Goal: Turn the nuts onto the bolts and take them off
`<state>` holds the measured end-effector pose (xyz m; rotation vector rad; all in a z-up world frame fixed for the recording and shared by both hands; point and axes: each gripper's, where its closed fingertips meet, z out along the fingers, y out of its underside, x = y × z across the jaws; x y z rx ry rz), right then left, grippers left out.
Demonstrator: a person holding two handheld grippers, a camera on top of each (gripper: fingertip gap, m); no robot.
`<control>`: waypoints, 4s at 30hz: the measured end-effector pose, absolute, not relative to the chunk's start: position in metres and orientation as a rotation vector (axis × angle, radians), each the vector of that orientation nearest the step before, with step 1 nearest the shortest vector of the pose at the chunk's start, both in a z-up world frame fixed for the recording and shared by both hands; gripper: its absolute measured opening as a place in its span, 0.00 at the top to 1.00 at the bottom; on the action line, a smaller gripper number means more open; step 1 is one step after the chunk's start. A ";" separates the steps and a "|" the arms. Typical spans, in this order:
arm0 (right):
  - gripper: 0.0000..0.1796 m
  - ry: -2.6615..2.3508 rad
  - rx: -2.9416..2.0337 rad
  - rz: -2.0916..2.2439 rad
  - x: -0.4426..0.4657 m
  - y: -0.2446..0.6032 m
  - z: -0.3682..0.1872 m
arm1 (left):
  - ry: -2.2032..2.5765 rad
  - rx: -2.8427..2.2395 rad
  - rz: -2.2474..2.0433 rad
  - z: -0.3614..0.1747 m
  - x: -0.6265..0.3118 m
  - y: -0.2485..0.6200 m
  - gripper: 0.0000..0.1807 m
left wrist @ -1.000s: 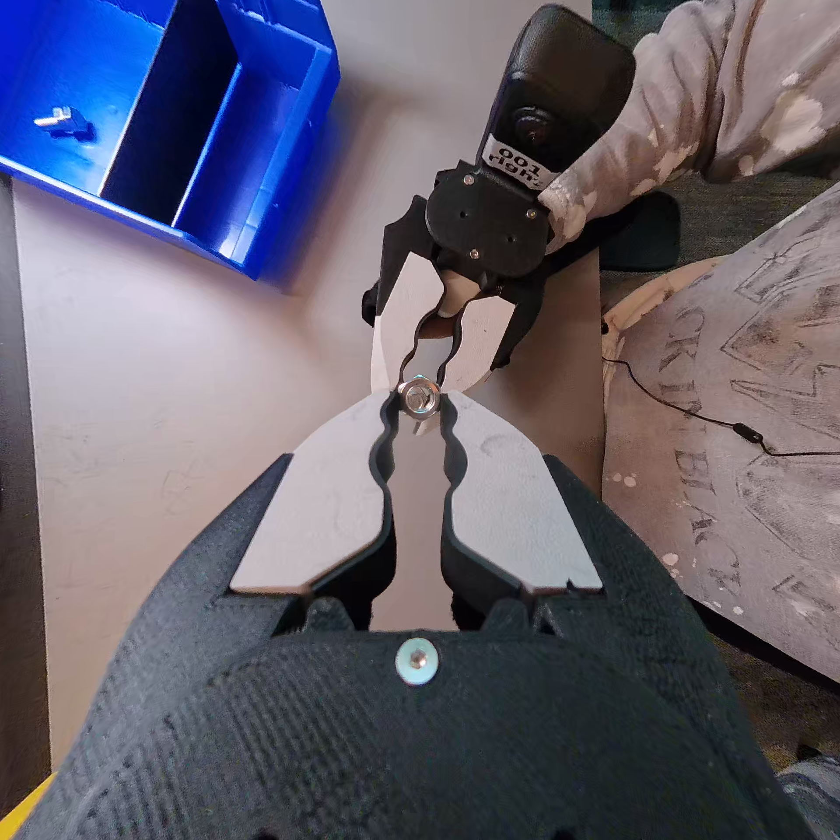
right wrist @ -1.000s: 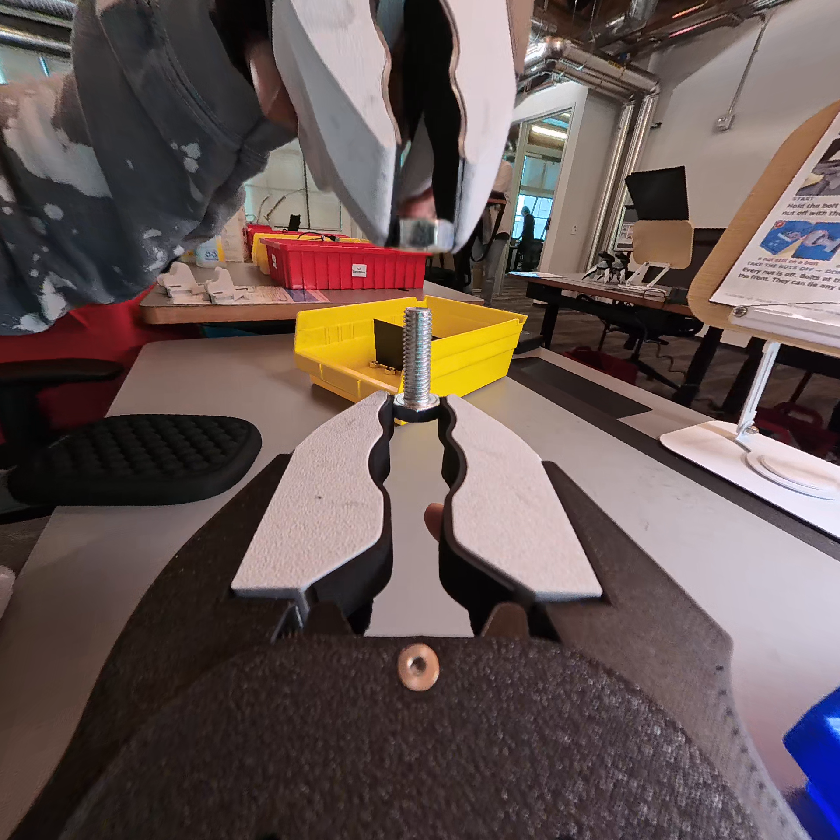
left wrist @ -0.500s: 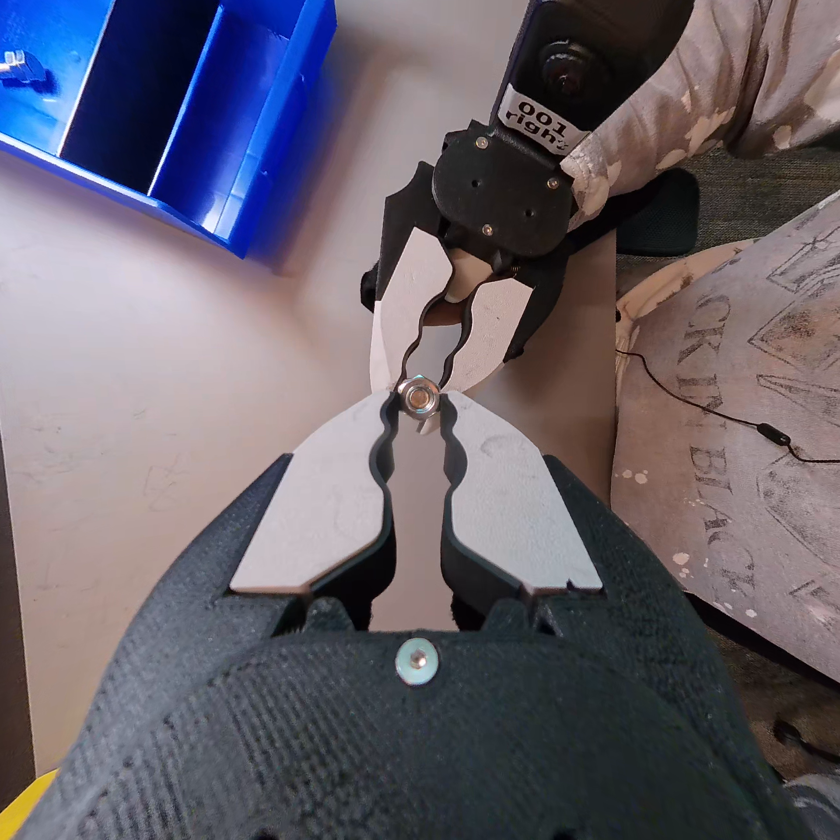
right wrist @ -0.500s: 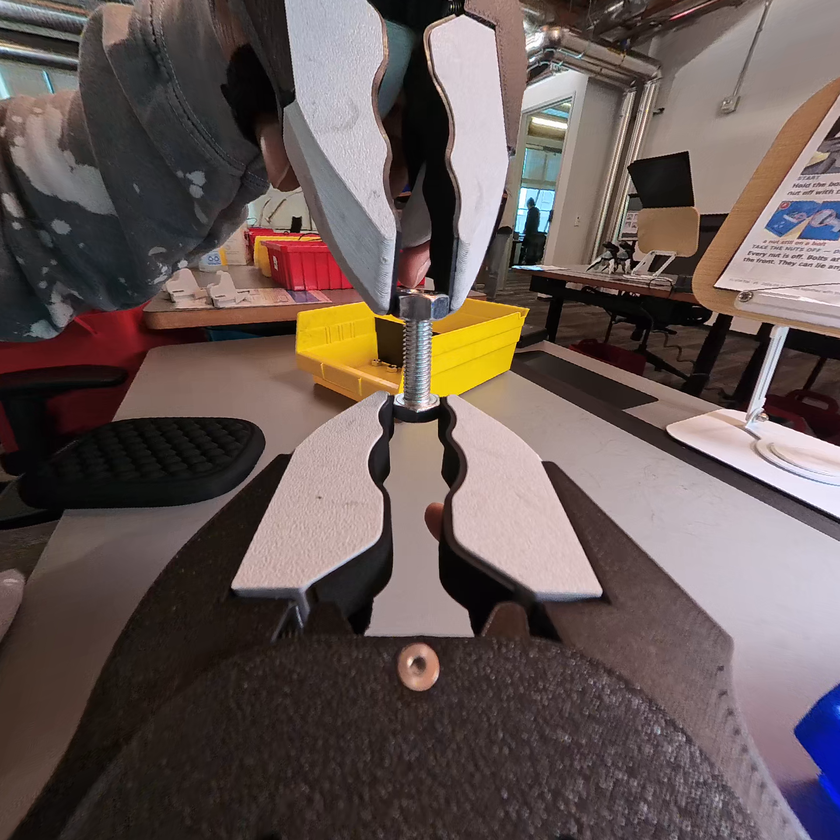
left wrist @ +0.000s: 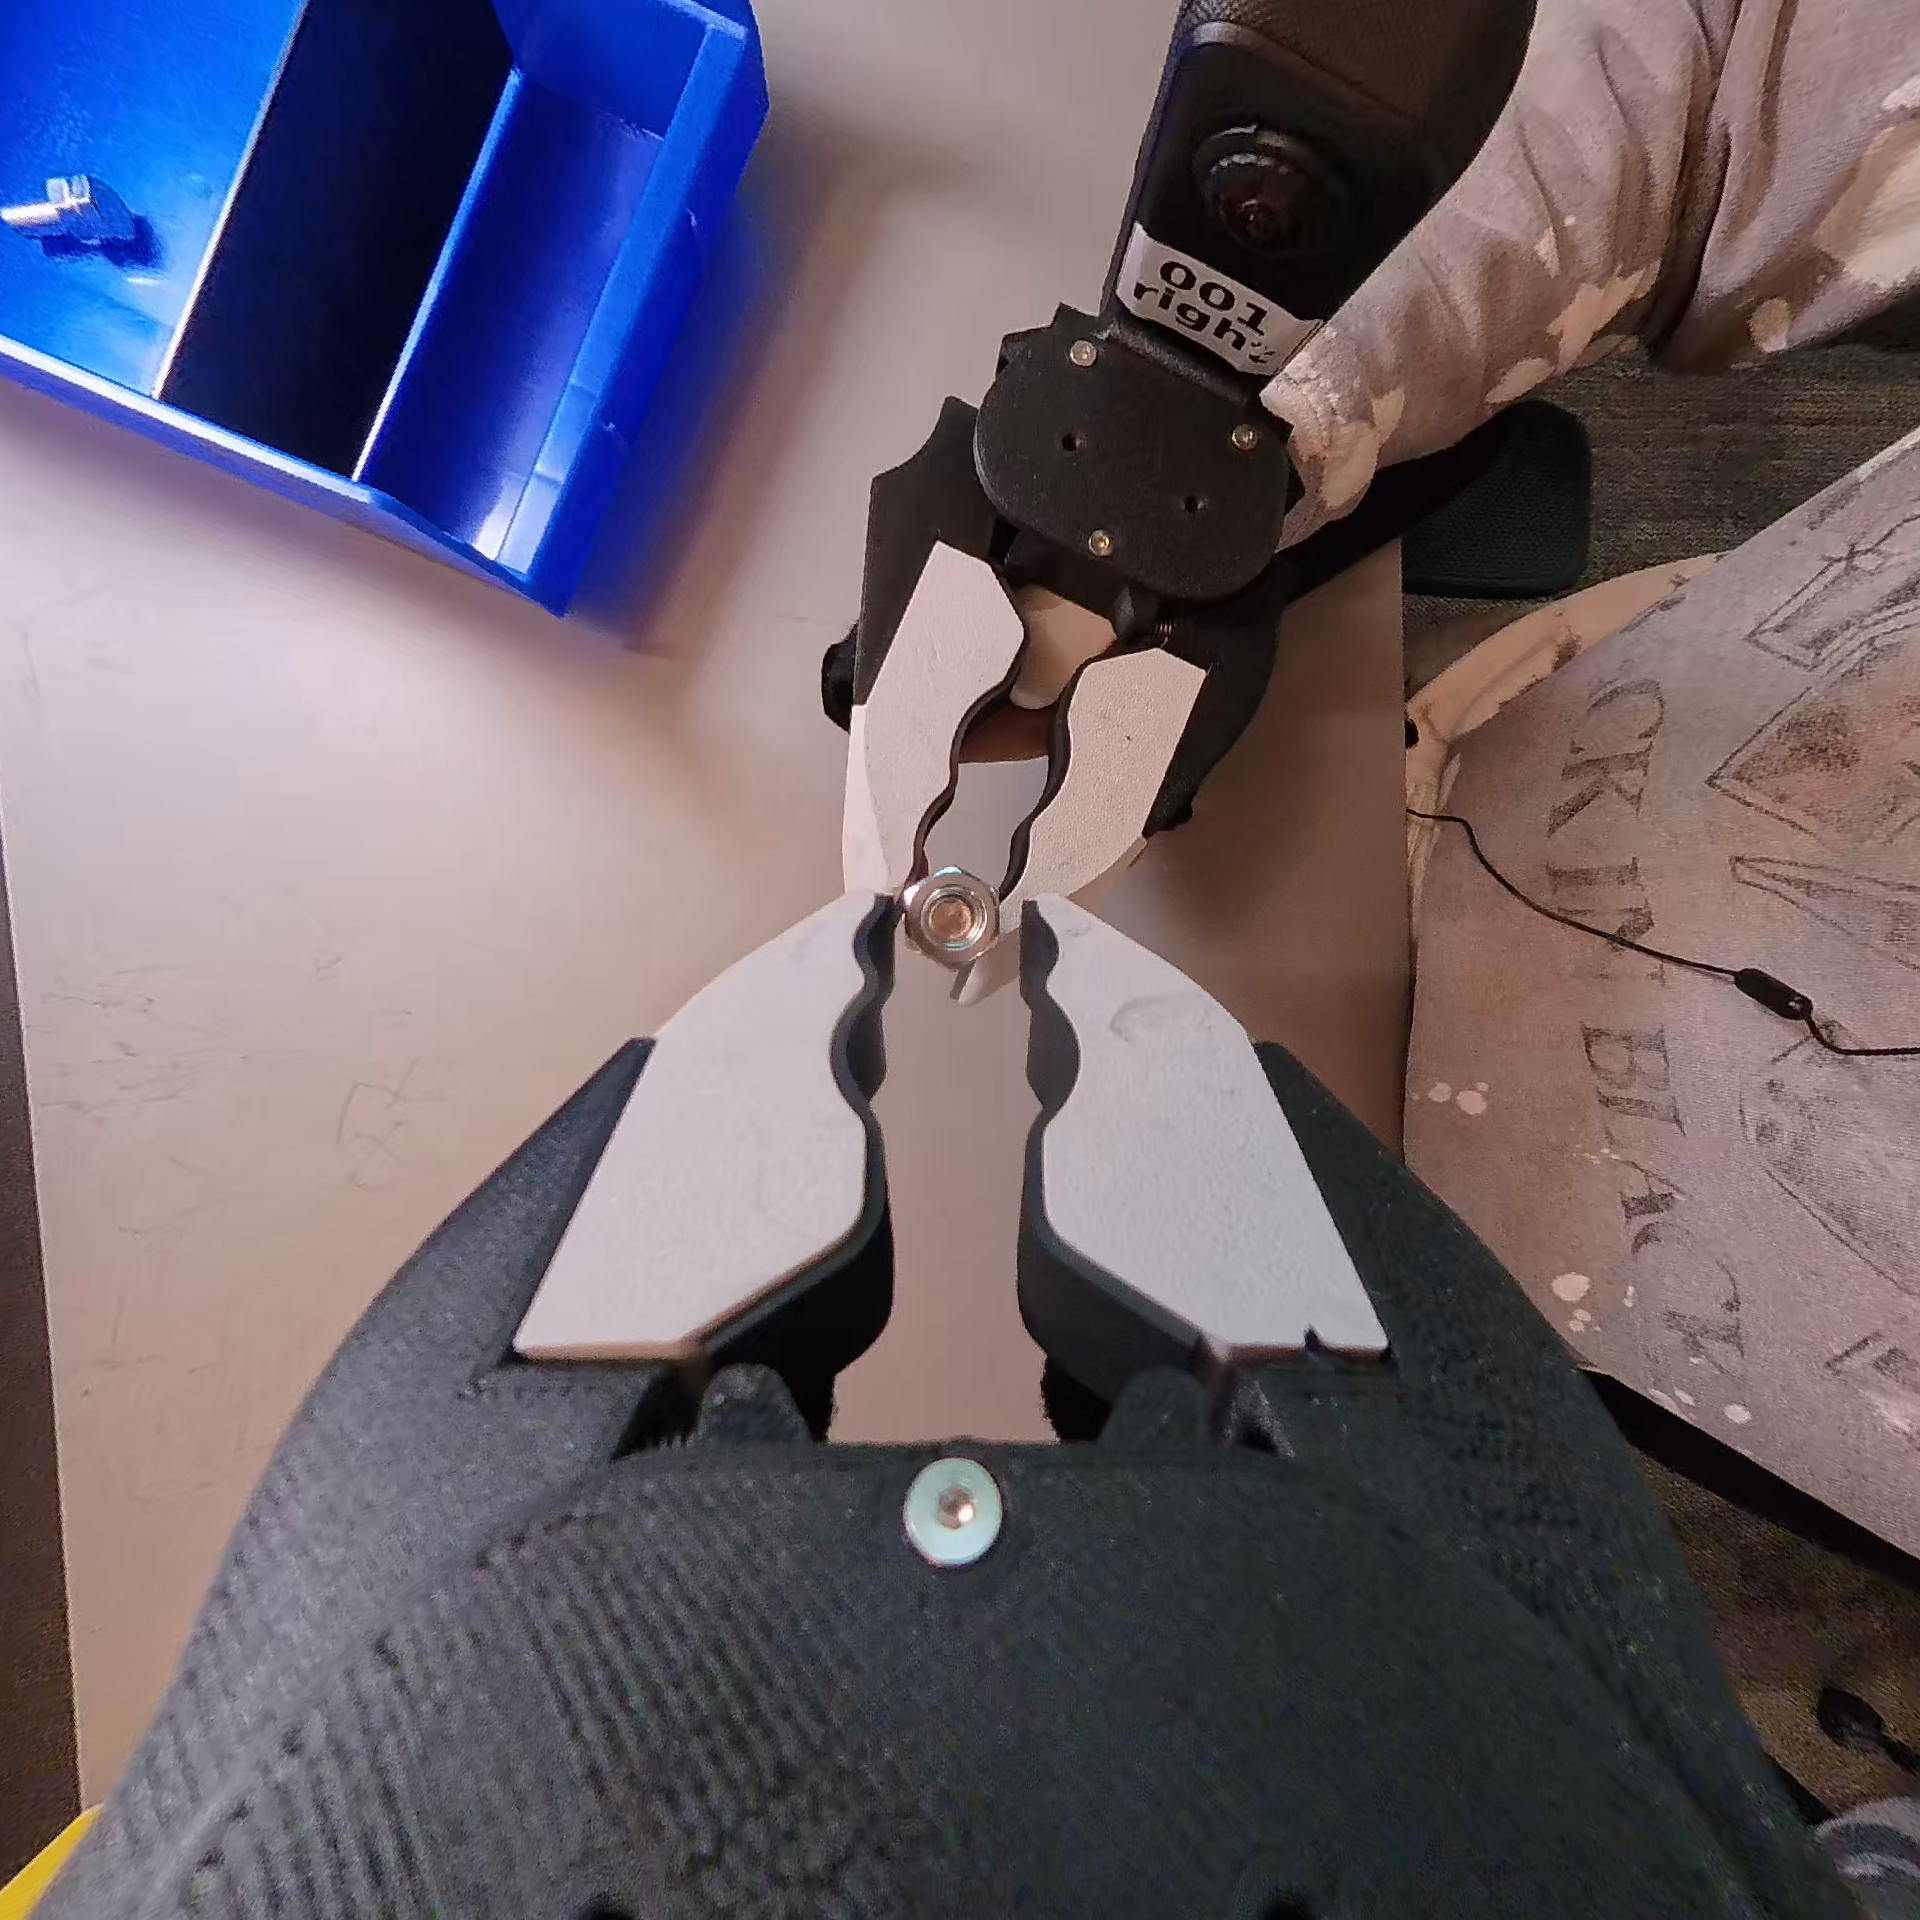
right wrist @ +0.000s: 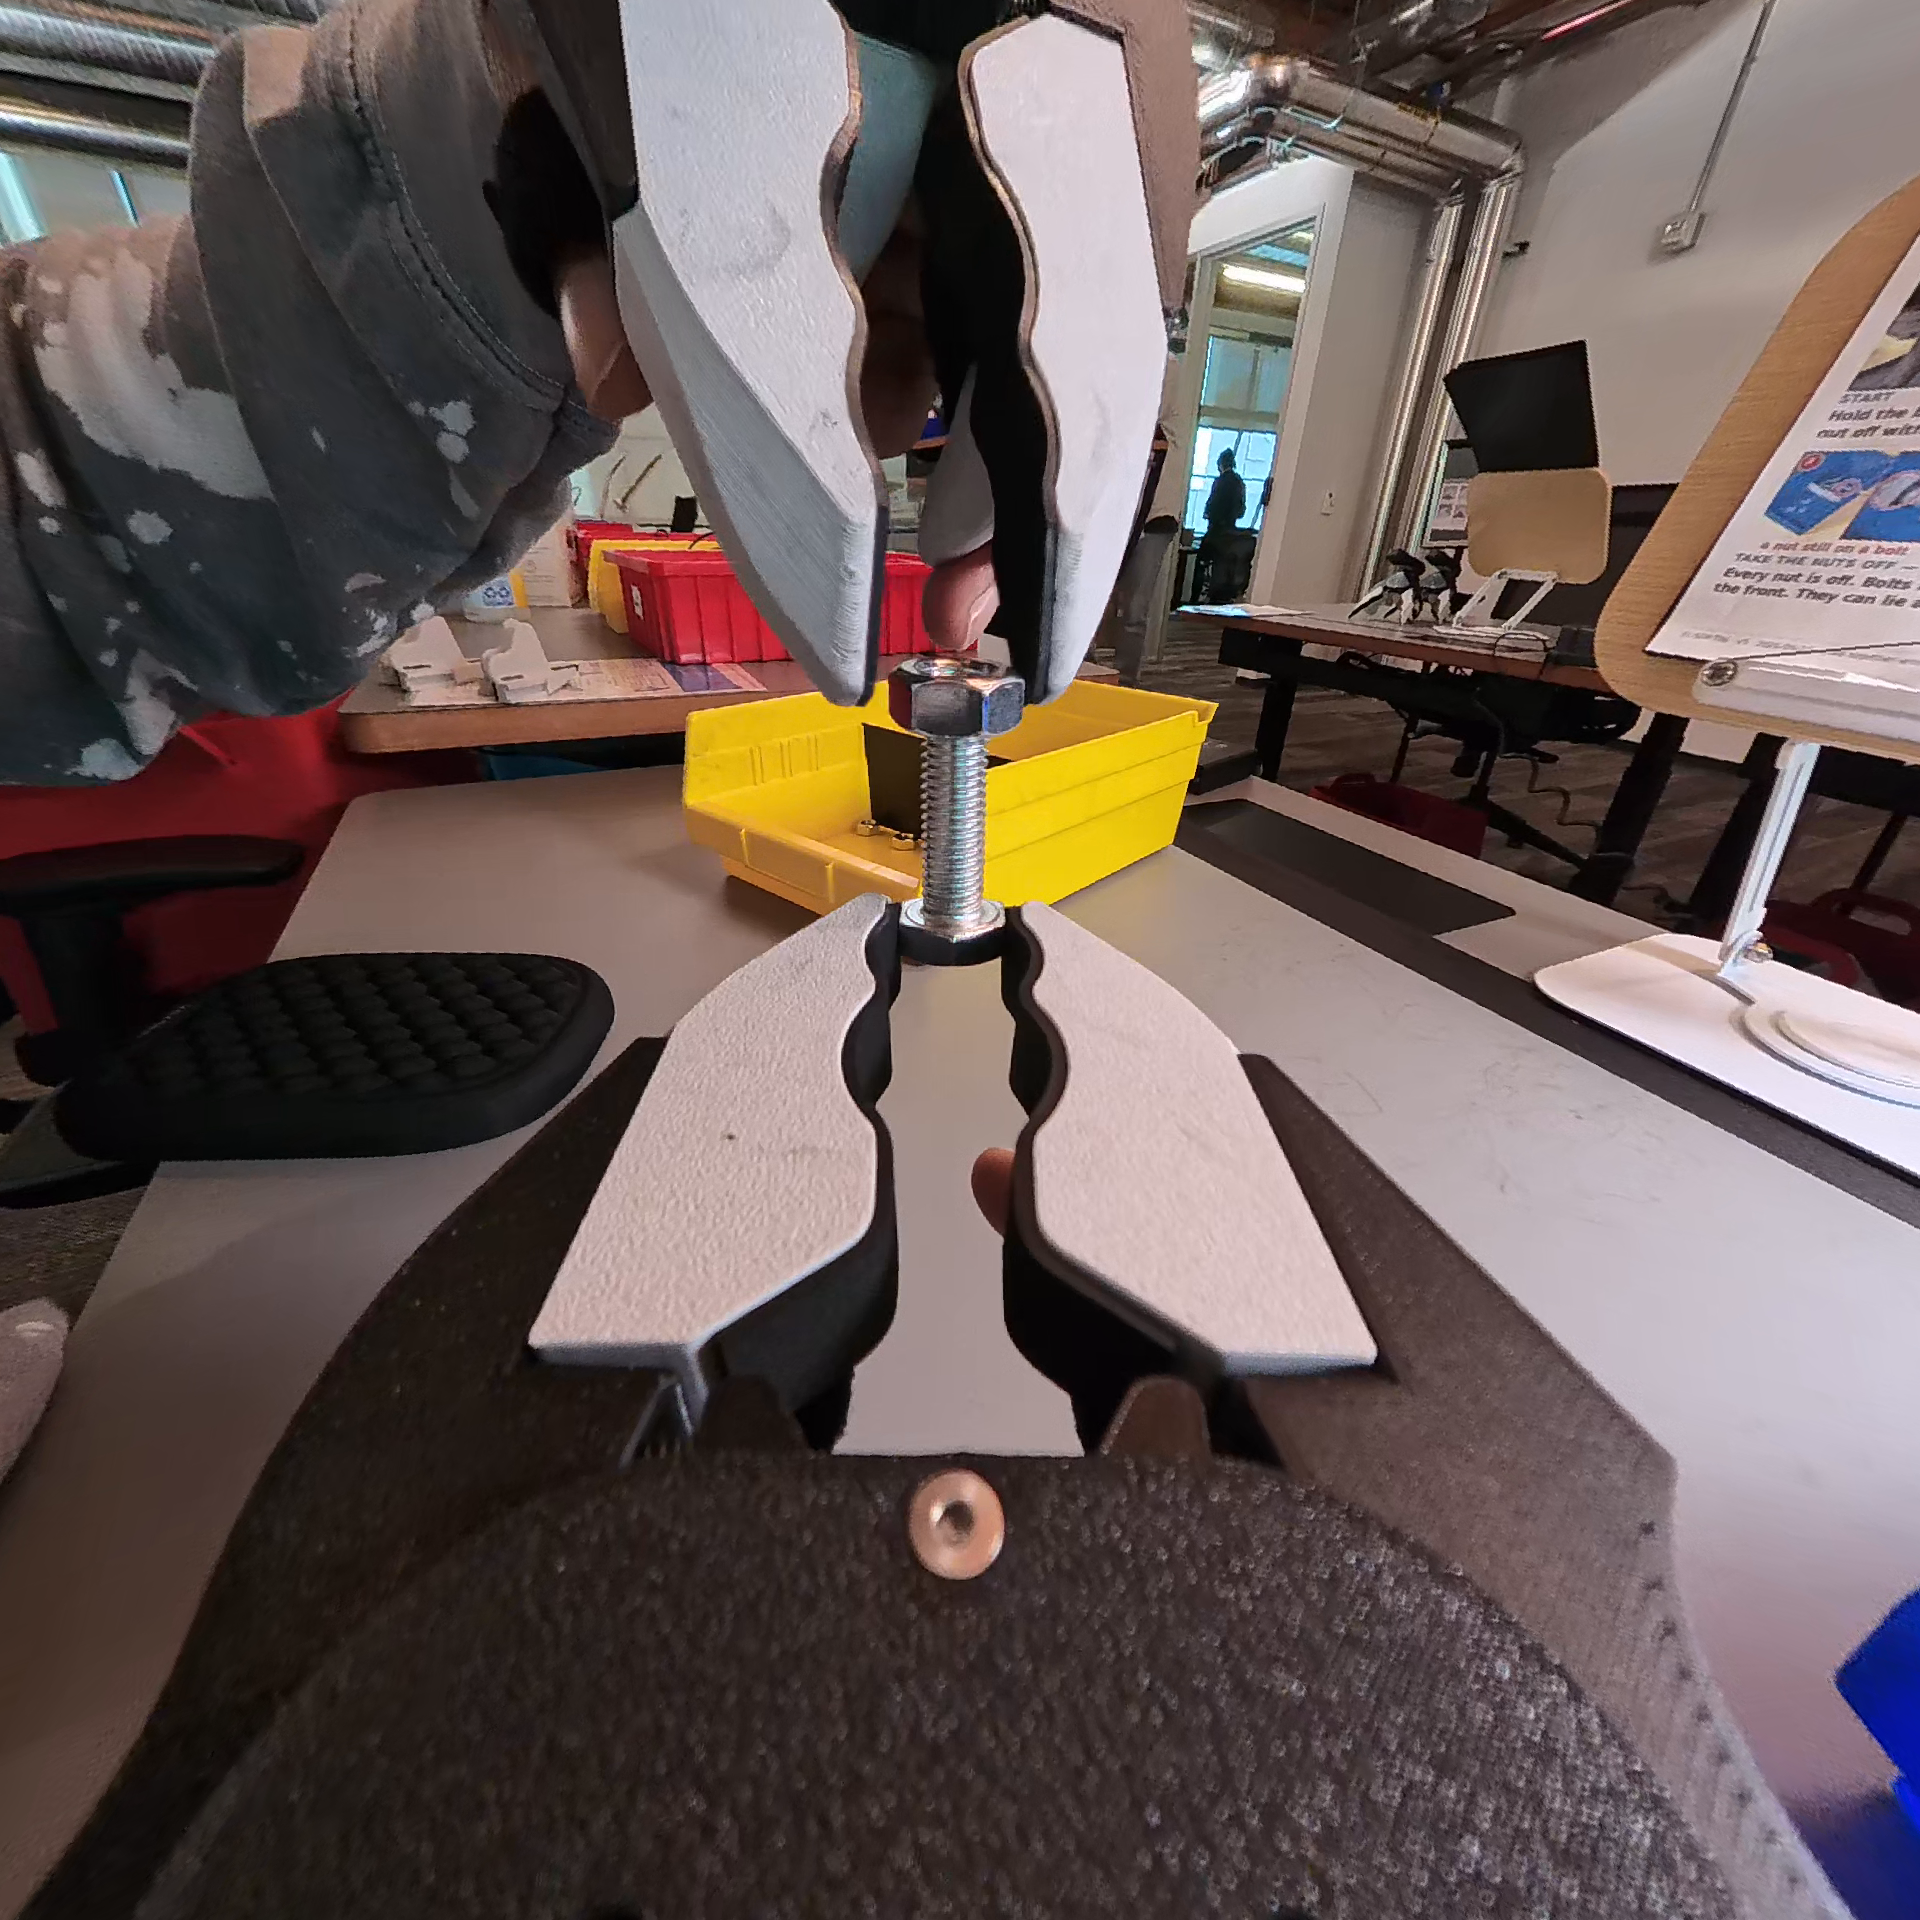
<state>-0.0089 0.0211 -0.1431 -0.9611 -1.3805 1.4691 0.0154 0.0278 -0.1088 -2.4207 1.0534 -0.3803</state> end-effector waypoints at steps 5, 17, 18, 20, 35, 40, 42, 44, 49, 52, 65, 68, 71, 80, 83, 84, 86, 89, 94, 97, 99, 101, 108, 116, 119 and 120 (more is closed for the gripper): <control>0.90 -1.364 -0.971 1.476 -0.008 0.024 -0.142 | 0.977 -2.290 -0.403 -0.094 0.015 0.031 0.84; 0.90 -1.296 -0.988 1.467 -0.006 0.042 -0.132 | 0.486 -1.647 -0.467 -0.087 0.004 0.045 0.84; 0.90 -1.295 -0.988 1.466 -0.007 0.042 -0.132 | 0.482 -1.650 -0.461 -0.090 0.005 0.047 0.84; 0.90 -1.294 -0.990 1.465 -0.007 0.042 -0.132 | 0.484 -1.649 -0.480 -0.092 0.008 0.048 0.84; 0.90 -1.265 -0.928 1.511 -0.001 0.041 -0.124 | 0.474 -1.612 -0.579 -0.091 0.011 0.049 0.85; 0.90 -1.246 -0.890 1.538 0.004 0.038 -0.117 | 0.423 -1.618 -0.562 -0.093 0.000 0.052 0.87; 0.90 -1.247 -0.907 1.540 0.003 0.039 -0.118 | 0.425 -1.600 -0.611 -0.092 0.004 0.049 0.86; 0.90 -1.245 -0.935 1.546 0.001 0.041 -0.121 | 0.446 -1.594 -0.626 -0.094 0.010 0.047 0.86; 0.90 -1.242 -1.017 1.559 -0.003 0.048 -0.130 | 0.429 -1.635 -0.605 -0.114 0.012 0.053 0.86; 0.90 -1.239 -1.040 1.553 -0.005 0.053 -0.134 | 0.407 -1.657 -0.613 -0.124 0.009 0.056 0.86; 0.90 -1.190 -1.139 1.557 -0.011 0.066 -0.150 | 0.303 -1.648 -0.552 -0.141 -0.023 0.063 0.86; 0.90 -1.171 -1.150 1.574 -0.011 0.070 -0.150 | 0.290 -1.656 -0.531 -0.144 -0.029 0.065 0.86; 0.90 -1.163 -1.154 1.597 -0.012 0.071 -0.149 | 0.283 -1.653 -0.516 -0.145 -0.034 0.065 0.86; 0.90 -1.160 -1.143 1.581 -0.008 0.076 -0.147 | 0.267 -1.672 -0.546 -0.156 -0.034 0.070 0.86; 0.90 -1.150 -1.145 1.580 -0.007 0.079 -0.146 | 0.272 -1.678 -0.542 -0.159 -0.032 0.071 0.86; 0.90 -1.150 -1.145 1.579 -0.007 0.080 -0.146 | 0.273 -1.678 -0.539 -0.160 -0.032 0.071 0.86; 0.90 -1.154 -1.145 1.576 -0.007 0.080 -0.146 | 0.270 -1.675 -0.532 -0.160 -0.033 0.071 0.86; 0.90 -1.161 -1.141 1.568 -0.008 0.079 -0.148 | 0.265 -1.664 -0.522 -0.158 -0.035 0.071 0.86; 0.90 -1.154 -1.124 1.537 -0.007 0.083 -0.146 | 0.251 -1.637 -0.492 -0.151 -0.040 0.068 0.86; 0.90 -1.129 -1.096 1.495 -0.004 0.090 -0.141 | 0.236 -1.609 -0.447 -0.143 -0.046 0.061 0.85; 0.90 -1.103 -1.081 1.469 -0.001 0.095 -0.137 | 0.226 -1.601 -0.404 -0.139 -0.051 0.053 0.85; 0.90 -1.085 -1.068 1.444 0.000 0.100 -0.135 | 0.210 -1.594 -0.362 -0.137 -0.055 0.040 0.85; 0.90 -1.241 -1.099 1.337 -0.011 0.092 -0.158 | 0.194 -1.625 -0.355 -0.156 -0.056 0.017 0.86; 0.90 -1.996 -1.641 0.650 -0.019 0.111 -0.284 | 0.263 -1.692 -0.326 -0.171 -0.052 0.018 0.85; 0.90 -2.104 -1.666 0.508 -0.020 0.110 -0.292 | 0.280 -1.719 -0.279 -0.177 -0.055 0.019 0.85; 0.89 -2.134 -1.674 0.466 -0.020 0.111 -0.295 | 0.286 -1.725 -0.267 -0.178 -0.056 0.019 0.85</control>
